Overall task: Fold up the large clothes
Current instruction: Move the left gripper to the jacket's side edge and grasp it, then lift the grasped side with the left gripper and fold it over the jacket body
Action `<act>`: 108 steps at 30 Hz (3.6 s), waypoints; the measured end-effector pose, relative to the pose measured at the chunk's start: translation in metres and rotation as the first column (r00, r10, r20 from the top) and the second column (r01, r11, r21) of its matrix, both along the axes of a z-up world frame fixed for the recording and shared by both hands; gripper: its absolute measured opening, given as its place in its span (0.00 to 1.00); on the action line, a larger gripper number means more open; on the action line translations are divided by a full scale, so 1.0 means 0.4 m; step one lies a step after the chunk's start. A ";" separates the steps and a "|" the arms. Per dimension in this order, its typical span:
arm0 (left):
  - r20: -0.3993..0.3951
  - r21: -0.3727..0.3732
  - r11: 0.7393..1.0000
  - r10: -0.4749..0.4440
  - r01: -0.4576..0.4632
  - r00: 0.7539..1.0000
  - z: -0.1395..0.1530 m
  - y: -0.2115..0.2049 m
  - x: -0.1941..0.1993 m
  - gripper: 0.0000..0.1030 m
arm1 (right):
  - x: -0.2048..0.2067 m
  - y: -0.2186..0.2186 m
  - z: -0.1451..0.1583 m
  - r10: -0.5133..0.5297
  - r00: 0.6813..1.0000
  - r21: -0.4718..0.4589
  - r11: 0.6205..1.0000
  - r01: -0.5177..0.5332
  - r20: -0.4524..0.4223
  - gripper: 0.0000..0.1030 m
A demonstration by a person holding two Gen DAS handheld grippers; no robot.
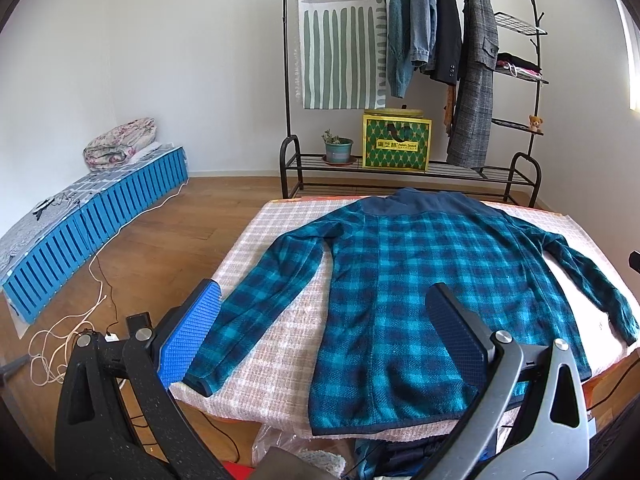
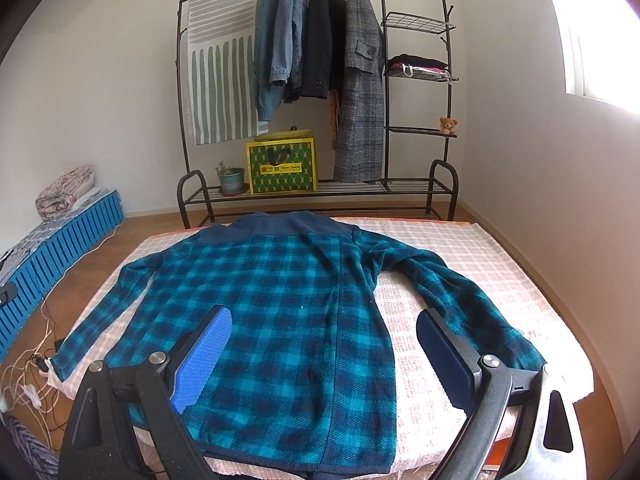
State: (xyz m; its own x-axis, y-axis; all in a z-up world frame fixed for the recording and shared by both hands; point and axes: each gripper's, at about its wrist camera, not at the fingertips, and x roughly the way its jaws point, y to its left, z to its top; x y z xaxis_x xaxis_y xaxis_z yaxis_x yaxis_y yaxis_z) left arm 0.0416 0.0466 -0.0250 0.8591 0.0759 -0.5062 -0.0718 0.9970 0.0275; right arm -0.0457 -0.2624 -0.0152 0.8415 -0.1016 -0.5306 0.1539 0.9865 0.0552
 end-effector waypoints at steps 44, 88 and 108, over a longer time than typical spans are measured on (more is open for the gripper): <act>-0.565 -0.496 0.821 -0.058 -0.283 0.823 -0.645 0.634 0.656 0.14 | 0.289 0.188 -0.237 0.372 0.915 0.207 0.918 -0.338 -0.156 0.78; -0.394 -0.477 0.876 -0.283 0.068 0.875 -0.329 0.238 0.502 0.54 | 0.254 0.202 -0.233 0.406 0.894 0.231 0.903 -0.361 -0.191 0.75; -0.342 -0.606 0.767 -0.493 0.213 0.800 -0.363 0.219 0.417 0.01 | 0.305 0.286 -0.178 0.433 0.883 0.257 0.888 -0.383 -0.183 0.75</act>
